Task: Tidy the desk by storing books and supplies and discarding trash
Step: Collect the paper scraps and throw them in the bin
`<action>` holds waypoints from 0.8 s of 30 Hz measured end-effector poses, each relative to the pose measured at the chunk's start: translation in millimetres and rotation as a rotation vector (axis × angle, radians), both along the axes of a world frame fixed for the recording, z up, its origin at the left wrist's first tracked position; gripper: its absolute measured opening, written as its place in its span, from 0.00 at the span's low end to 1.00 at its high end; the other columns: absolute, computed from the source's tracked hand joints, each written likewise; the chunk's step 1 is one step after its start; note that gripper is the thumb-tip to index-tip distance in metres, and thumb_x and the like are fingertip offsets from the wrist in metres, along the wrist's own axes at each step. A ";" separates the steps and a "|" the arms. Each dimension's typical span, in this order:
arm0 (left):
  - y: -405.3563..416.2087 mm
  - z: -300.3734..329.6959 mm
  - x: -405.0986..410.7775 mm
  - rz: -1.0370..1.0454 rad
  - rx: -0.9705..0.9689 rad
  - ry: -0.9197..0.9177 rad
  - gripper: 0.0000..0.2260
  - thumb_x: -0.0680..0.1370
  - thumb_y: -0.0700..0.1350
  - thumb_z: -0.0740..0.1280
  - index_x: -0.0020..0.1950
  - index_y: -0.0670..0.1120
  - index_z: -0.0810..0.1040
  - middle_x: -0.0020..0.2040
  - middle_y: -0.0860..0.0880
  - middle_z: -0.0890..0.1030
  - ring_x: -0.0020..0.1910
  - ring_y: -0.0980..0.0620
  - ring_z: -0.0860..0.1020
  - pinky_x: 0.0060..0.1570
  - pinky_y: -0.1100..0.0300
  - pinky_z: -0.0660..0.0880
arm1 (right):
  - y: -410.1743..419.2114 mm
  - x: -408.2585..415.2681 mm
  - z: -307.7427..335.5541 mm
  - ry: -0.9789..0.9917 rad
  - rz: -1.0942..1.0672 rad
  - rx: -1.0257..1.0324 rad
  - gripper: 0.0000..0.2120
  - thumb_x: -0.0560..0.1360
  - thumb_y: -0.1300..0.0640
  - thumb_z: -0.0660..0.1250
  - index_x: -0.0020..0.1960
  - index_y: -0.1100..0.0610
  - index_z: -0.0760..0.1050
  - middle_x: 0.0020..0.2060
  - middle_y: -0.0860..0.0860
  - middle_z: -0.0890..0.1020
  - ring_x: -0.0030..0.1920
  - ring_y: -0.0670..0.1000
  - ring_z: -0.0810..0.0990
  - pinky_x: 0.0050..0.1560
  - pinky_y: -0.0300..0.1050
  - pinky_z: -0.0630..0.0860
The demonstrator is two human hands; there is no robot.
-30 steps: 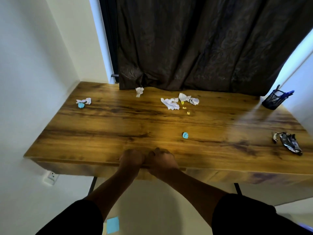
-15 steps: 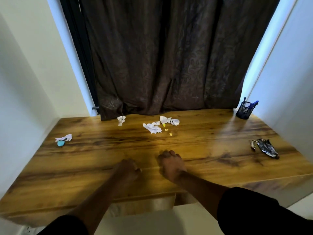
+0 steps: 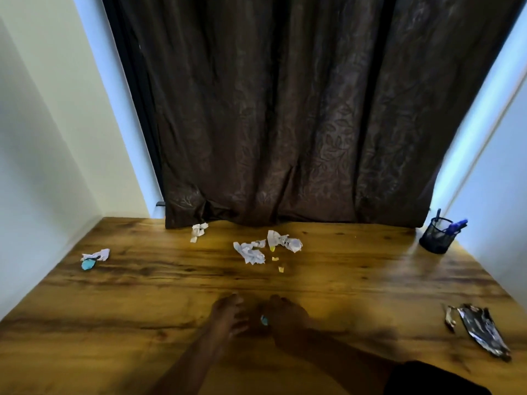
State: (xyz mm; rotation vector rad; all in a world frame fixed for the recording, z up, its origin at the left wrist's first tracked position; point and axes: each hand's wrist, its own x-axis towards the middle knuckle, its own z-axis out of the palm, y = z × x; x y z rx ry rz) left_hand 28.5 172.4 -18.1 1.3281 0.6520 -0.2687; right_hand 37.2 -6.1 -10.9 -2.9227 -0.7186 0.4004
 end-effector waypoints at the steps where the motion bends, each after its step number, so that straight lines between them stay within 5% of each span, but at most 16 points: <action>1: -3.5 0.6 0.3 0.025 -0.032 -0.003 0.13 0.84 0.48 0.64 0.62 0.40 0.77 0.57 0.40 0.82 0.52 0.39 0.81 0.42 0.51 0.79 | -0.1 1.8 -0.2 0.006 0.056 0.012 0.23 0.79 0.59 0.67 0.73 0.54 0.68 0.69 0.57 0.71 0.67 0.63 0.73 0.64 0.58 0.74; 4: -13.3 1.0 4.7 0.078 -0.098 0.003 0.17 0.85 0.52 0.60 0.60 0.41 0.80 0.57 0.40 0.84 0.54 0.41 0.82 0.47 0.51 0.79 | -6.7 14.2 -5.7 -0.026 0.255 0.006 0.17 0.83 0.47 0.59 0.68 0.53 0.74 0.65 0.59 0.74 0.64 0.63 0.74 0.62 0.58 0.73; 8: -22.3 -2.1 11.6 0.177 -0.250 0.025 0.22 0.85 0.55 0.59 0.60 0.37 0.79 0.53 0.37 0.85 0.51 0.39 0.83 0.50 0.48 0.80 | -9.2 33.8 -12.8 -0.073 0.195 0.287 0.35 0.74 0.35 0.45 0.69 0.52 0.75 0.68 0.54 0.75 0.66 0.57 0.75 0.63 0.46 0.68; 12: -36.2 -4.9 17.2 0.252 -0.454 0.028 0.21 0.76 0.56 0.66 0.53 0.38 0.78 0.32 0.45 0.76 0.26 0.50 0.73 0.31 0.58 0.76 | -1.0 45.4 -12.4 -0.096 0.075 0.442 0.18 0.80 0.41 0.58 0.67 0.44 0.74 0.66 0.46 0.77 0.66 0.50 0.74 0.66 0.48 0.70; 16: -46.4 -9.0 24.3 0.326 -0.576 -0.010 0.22 0.72 0.55 0.68 0.54 0.38 0.81 0.48 0.39 0.83 0.43 0.42 0.84 0.40 0.53 0.80 | 7.9 45.9 -4.8 -0.042 0.073 0.578 0.16 0.77 0.39 0.64 0.63 0.42 0.75 0.60 0.41 0.79 0.62 0.45 0.76 0.63 0.47 0.75; 19: -53.0 -5.7 27.6 0.336 -0.571 -0.032 0.18 0.82 0.50 0.61 0.52 0.36 0.80 0.43 0.37 0.86 0.40 0.42 0.86 0.38 0.53 0.84 | 0.6 63.5 -9.9 -0.077 -0.002 0.598 0.13 0.80 0.43 0.60 0.62 0.43 0.76 0.58 0.42 0.80 0.60 0.45 0.76 0.61 0.43 0.74; 24: -49.6 -3.8 46.6 0.344 -0.491 0.038 0.20 0.84 0.51 0.62 0.59 0.33 0.77 0.55 0.33 0.82 0.56 0.37 0.80 0.61 0.45 0.76 | -22.0 113.7 -21.0 -0.161 -0.139 0.400 0.16 0.83 0.53 0.60 0.69 0.48 0.75 0.64 0.48 0.79 0.64 0.51 0.77 0.64 0.46 0.73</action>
